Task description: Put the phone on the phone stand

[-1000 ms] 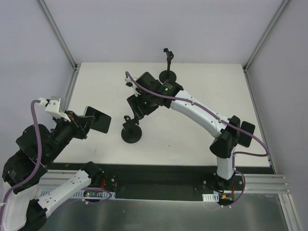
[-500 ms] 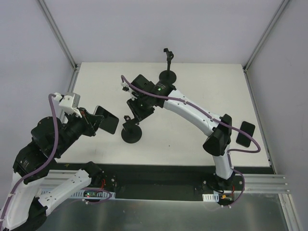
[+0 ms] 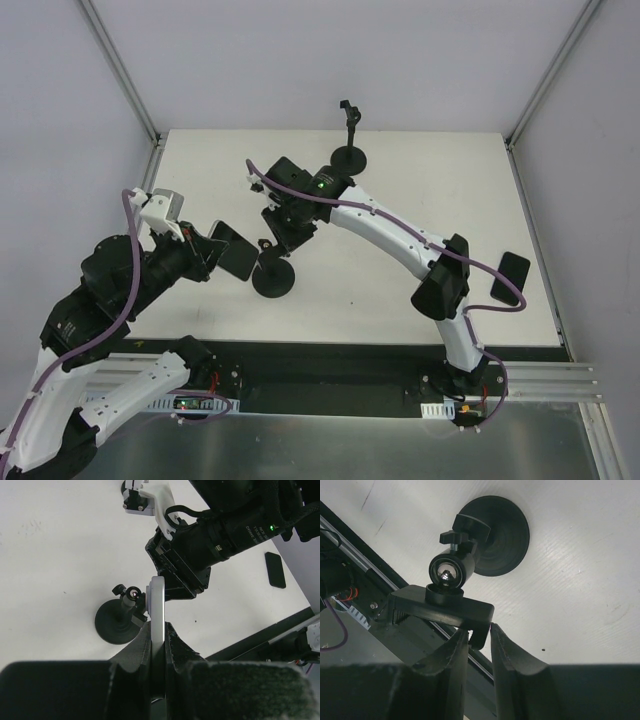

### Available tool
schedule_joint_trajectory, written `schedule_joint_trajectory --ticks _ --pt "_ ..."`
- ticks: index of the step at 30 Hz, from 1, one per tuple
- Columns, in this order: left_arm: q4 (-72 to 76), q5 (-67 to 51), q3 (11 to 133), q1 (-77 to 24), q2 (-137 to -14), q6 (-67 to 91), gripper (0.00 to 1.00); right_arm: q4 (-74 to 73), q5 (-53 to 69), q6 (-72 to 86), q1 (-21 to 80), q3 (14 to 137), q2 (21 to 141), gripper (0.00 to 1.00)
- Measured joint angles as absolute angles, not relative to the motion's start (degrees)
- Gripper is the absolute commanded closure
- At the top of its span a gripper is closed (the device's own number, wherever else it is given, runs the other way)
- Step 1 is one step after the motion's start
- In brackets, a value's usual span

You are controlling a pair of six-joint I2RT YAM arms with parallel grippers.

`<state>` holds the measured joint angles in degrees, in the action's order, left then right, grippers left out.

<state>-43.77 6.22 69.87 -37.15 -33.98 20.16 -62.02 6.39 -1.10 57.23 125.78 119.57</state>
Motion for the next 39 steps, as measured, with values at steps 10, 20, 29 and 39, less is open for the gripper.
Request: schedule_joint_trajectory --ticks 10,20,29,39 --pt "-42.7 4.5 68.6 -37.1 -34.2 20.3 1.00 -62.0 6.4 -1.2 57.2 125.8 119.7 0.81" --pt "-39.4 0.0 65.0 -37.1 -35.3 19.7 1.00 -58.5 3.1 -5.2 57.3 123.0 118.1 0.99" --pt "-31.5 -20.8 61.9 -37.1 -42.6 7.0 1.00 -48.8 5.0 -14.6 56.9 111.8 111.9 1.00" --pt "-28.9 -45.0 62.6 -37.0 -56.2 -18.9 1.00 -43.6 17.0 -25.3 52.9 107.9 110.7 0.99"
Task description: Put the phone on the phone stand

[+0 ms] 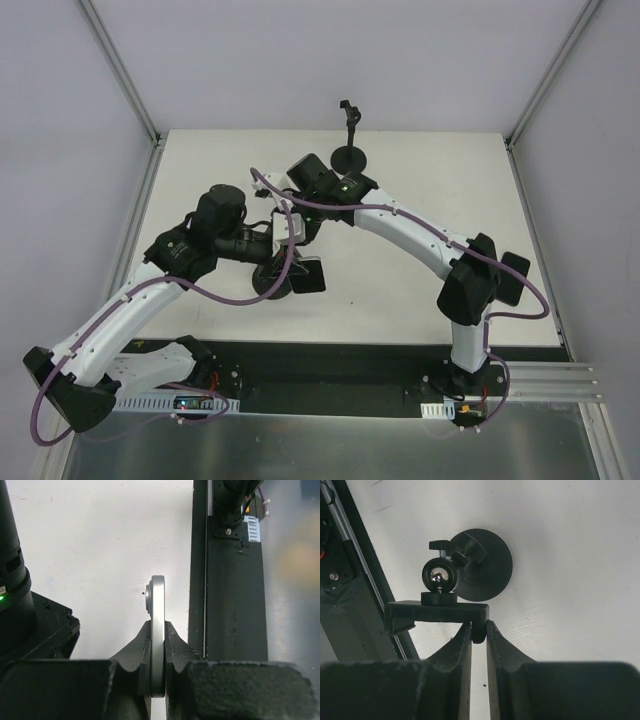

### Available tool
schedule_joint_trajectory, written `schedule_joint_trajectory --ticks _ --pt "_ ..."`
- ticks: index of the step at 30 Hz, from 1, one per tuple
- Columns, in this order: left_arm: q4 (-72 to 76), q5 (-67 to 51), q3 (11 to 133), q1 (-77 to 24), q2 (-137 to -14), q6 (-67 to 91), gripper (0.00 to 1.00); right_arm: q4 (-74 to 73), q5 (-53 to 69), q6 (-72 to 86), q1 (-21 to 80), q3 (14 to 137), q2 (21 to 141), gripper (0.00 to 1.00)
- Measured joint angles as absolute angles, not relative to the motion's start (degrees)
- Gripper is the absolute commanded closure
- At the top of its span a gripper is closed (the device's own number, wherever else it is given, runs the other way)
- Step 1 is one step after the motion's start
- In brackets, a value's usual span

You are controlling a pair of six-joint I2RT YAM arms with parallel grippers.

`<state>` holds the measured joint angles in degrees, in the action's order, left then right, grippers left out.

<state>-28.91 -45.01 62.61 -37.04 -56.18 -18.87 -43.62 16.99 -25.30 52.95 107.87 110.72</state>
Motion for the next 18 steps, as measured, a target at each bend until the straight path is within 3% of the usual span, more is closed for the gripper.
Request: schedule_joint_trajectory --ticks 8,18 --pt "-32.0 -49.3 65.5 -32.5 -63.9 -30.8 1.00 -41.5 25.1 -31.1 51.3 104.7 109.4 1.00" --pt "-32.9 -55.8 67.4 -24.6 -67.0 -33.9 1.00 -41.3 27.5 -32.5 50.8 104.4 109.4 1.00"
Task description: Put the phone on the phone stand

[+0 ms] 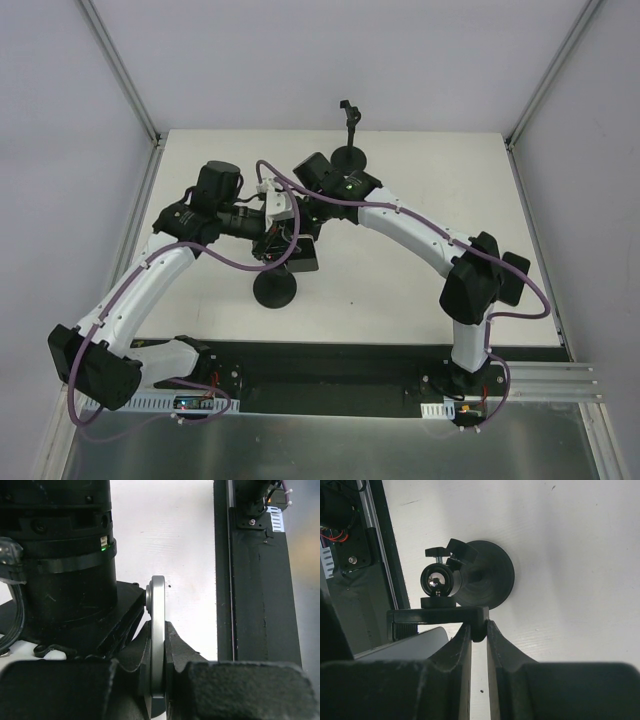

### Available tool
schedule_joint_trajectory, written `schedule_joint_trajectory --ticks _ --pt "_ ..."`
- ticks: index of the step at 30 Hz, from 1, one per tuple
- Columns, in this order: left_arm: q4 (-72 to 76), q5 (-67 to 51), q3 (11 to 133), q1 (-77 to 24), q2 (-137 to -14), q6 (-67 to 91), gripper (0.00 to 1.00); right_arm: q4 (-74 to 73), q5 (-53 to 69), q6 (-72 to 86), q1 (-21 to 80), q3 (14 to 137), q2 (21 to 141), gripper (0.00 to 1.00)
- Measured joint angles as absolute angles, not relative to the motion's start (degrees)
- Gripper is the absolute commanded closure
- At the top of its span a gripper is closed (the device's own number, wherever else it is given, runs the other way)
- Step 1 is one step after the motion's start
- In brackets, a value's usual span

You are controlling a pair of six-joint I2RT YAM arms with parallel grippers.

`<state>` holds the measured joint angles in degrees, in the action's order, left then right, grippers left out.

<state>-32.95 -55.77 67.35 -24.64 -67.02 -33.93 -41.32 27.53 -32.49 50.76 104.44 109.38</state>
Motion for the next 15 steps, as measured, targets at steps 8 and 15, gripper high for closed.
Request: schedule_joint_trajectory --ticks 8,15 --pt "-32.8 -54.7 67.0 -24.3 -66.7 -32.6 1.00 -40.9 27.7 -32.5 50.6 104.2 109.4 1.00" --pt "-30.6 -49.2 61.7 -24.3 -60.8 -28.4 1.00 -38.3 28.9 -31.2 50.4 102.5 108.9 1.00"
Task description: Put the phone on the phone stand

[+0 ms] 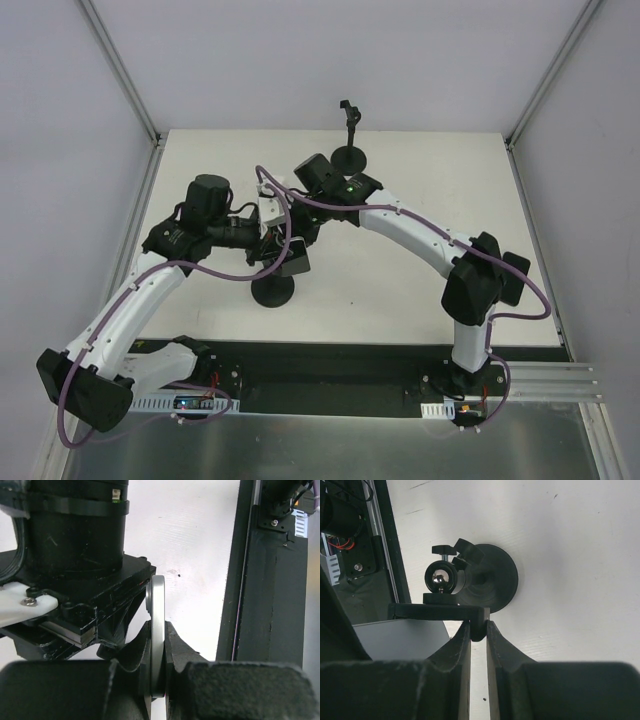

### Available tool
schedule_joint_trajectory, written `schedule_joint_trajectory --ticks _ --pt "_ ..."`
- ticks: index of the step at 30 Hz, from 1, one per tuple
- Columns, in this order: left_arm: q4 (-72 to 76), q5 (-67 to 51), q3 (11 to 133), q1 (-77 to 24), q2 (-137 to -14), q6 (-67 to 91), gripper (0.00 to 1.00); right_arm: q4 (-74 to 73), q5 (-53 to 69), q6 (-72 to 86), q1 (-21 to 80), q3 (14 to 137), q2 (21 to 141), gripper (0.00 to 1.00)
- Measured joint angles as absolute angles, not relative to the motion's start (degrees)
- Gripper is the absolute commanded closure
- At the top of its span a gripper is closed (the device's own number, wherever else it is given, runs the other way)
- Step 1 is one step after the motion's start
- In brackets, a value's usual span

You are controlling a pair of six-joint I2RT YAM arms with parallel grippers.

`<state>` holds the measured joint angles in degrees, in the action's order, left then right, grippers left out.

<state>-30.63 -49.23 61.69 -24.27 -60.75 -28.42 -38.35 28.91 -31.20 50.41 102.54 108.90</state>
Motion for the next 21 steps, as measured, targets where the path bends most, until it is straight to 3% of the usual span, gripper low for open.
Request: schedule_joint_trajectory --ticks 14,21 --pt "-27.6 -38.3 57.0 -24.3 -56.3 -16.8 1.00 -30.9 27.6 -25.3 50.5 97.2 106.4 0.99" --pt "-26.5 -19.9 52.2 -24.6 -48.1 -5.8 1.00 -23.9 20.7 -16.7 51.9 94.3 105.2 1.00"
